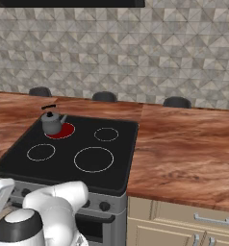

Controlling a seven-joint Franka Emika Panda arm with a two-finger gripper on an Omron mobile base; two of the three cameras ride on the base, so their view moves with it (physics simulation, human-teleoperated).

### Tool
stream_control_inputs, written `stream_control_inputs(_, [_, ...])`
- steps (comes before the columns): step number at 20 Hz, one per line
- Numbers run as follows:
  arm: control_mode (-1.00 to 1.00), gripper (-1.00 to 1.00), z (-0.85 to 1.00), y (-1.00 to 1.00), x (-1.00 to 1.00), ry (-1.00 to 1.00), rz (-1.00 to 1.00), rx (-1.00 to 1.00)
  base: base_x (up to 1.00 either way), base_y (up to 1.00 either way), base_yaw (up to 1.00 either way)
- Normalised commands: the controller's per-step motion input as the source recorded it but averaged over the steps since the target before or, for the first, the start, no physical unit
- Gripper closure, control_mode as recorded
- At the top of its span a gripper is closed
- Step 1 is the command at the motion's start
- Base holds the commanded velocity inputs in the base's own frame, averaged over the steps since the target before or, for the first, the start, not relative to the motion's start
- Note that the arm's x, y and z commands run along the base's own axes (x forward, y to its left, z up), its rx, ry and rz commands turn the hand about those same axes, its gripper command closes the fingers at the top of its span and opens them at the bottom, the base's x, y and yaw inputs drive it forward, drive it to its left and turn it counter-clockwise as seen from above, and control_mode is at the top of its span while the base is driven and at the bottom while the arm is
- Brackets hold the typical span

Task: The kettle is done boiling. Turn off the stove, then wait for 300 timesteps before moving the kettle to the dining table.

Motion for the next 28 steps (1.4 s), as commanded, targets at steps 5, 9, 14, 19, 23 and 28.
stream_control_inputs(5, [-1.0,-1.0,-0.34,0.07,0.19,0.0,0.0,-0.06,0.0,0.0,0.0])
stream_control_inputs(9, [-1.0,-1.0,-0.32,0.06,0.17,-0.04,0.01,-0.08,0.0,0.0,0.0])
stream_control_inputs(14, [-1.0,-1.0,-0.18,0.11,0.09,-0.05,0.01,-0.09,0.0,0.0,0.0])
stream_control_inputs(19, [-1.0,-1.0,-0.05,0.2,0.03,-0.07,0.0,-0.11,0.0,0.0,0.0])
stream_control_inputs(23, [-1.0,-1.0,-0.04,0.15,0.04,-0.06,0.01,-0.1,0.0,0.0,0.0])
stream_control_inputs(28, [-1.0,-1.0,-0.07,0.03,0.13,-0.01,0.02,-0.03,0.0,0.0,0.0])
